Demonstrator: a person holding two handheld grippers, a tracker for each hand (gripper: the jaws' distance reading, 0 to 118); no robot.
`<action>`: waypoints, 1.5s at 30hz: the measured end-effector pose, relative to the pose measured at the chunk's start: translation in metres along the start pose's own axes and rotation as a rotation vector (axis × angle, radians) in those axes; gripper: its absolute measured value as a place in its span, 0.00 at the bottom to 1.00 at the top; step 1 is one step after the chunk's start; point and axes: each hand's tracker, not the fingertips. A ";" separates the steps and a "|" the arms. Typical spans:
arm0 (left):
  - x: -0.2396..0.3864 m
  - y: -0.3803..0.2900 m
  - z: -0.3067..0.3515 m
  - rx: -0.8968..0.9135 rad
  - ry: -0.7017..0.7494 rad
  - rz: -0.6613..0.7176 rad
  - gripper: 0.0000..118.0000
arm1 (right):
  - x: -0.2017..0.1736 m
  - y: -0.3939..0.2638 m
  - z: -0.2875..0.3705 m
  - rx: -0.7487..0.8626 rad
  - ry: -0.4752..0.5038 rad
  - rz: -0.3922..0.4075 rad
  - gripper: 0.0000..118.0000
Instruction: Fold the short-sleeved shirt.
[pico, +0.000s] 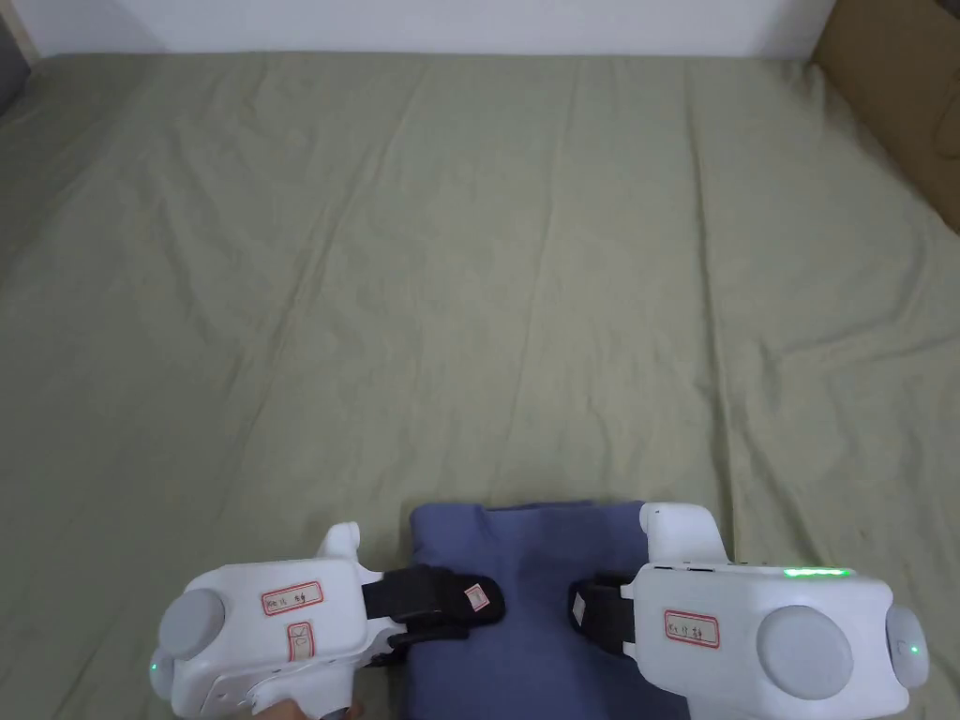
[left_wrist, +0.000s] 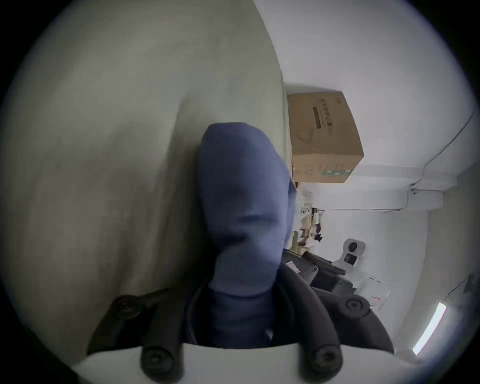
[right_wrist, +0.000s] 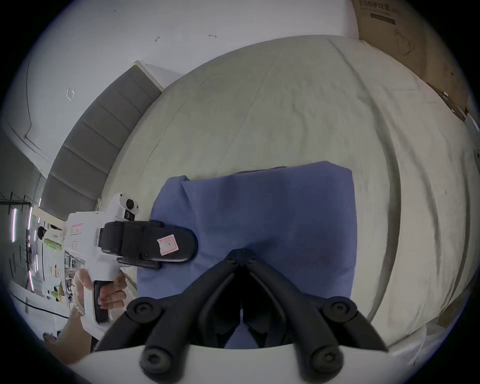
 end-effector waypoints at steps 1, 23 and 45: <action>0.003 0.001 0.001 -0.012 0.031 -0.044 0.17 | -0.002 0.001 0.002 0.001 0.000 -0.003 0.00; -0.006 0.113 0.273 0.073 1.134 -0.424 0.17 | -0.029 0.015 0.020 0.093 -0.027 -0.058 0.00; 0.058 0.044 0.236 0.356 0.845 -0.374 0.00 | -0.014 0.001 0.015 0.059 -0.022 -0.072 0.00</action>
